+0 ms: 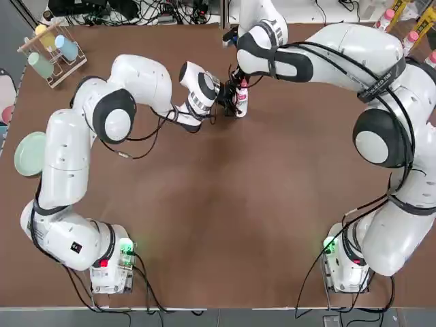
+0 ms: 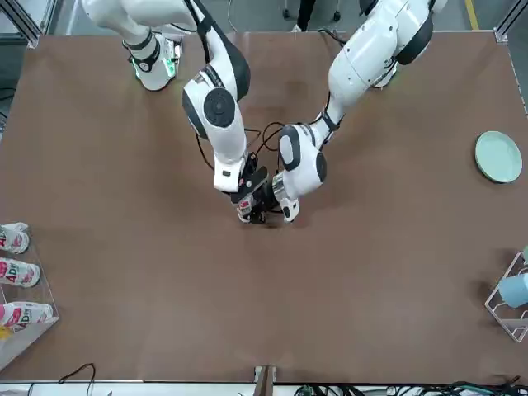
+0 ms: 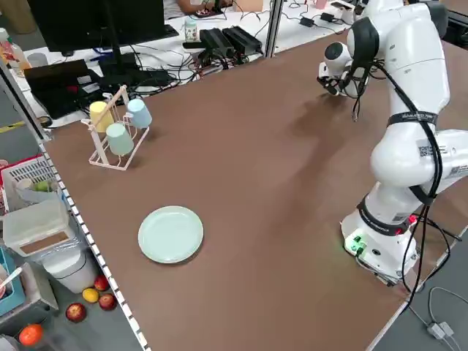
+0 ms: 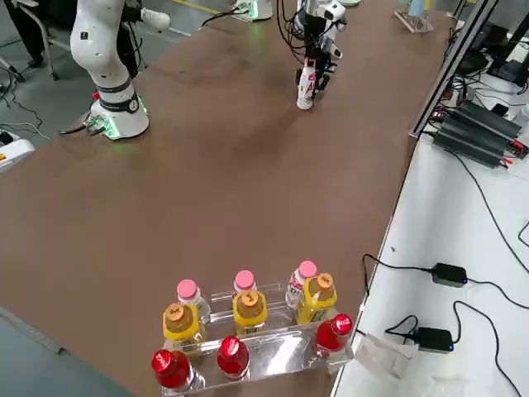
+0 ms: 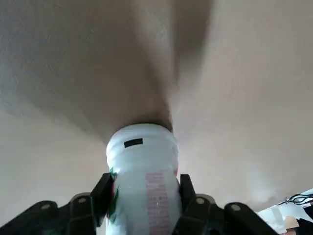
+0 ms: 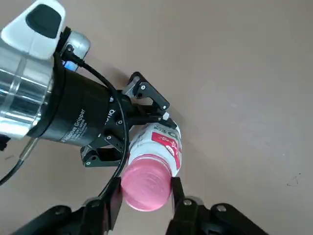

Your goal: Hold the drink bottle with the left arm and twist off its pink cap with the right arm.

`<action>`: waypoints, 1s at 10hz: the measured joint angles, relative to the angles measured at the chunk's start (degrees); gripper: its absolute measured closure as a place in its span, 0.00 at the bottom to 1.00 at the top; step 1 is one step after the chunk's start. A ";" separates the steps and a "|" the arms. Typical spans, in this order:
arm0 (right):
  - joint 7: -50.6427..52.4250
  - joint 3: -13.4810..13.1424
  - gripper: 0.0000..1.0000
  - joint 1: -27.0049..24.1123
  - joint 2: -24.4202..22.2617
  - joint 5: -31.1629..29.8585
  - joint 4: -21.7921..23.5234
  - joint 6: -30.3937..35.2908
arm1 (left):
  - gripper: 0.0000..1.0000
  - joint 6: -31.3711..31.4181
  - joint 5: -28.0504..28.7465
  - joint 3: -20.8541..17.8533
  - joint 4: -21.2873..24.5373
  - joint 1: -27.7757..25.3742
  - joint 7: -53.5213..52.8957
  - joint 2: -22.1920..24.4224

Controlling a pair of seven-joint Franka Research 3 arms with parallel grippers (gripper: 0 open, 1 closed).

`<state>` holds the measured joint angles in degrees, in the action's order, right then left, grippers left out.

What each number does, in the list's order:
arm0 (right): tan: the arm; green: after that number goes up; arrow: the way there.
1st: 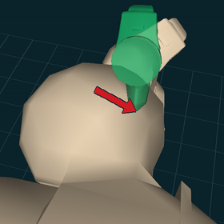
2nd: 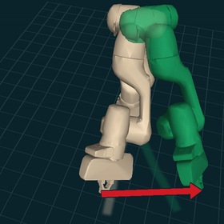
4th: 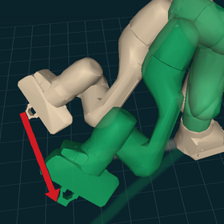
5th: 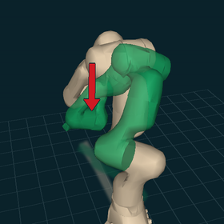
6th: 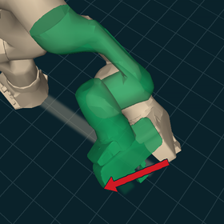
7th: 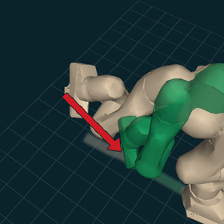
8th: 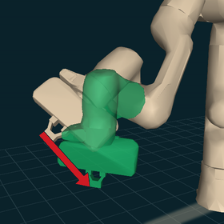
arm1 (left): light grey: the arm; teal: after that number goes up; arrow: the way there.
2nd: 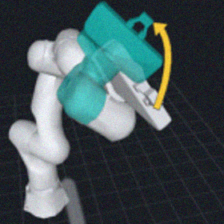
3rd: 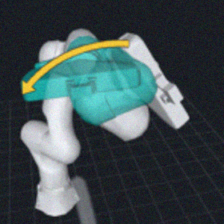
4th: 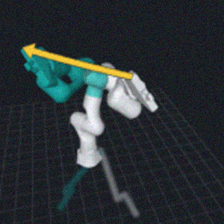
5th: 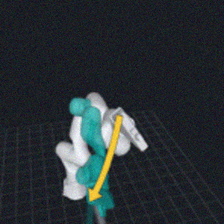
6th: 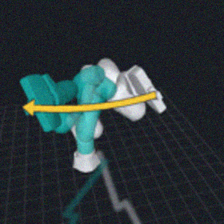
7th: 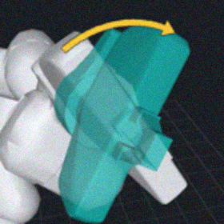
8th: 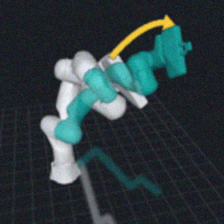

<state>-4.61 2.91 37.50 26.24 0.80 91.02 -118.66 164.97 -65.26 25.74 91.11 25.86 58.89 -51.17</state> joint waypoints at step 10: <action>-0.01 -0.41 0.53 -0.53 -1.33 0.21 -0.85 0.12 | 0.40 0.00 0.00 -0.07 -0.09 0.11 0.00 -0.04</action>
<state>-4.62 2.49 36.97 24.91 1.01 90.17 -118.54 164.97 -65.26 25.67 91.02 25.97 58.89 -51.20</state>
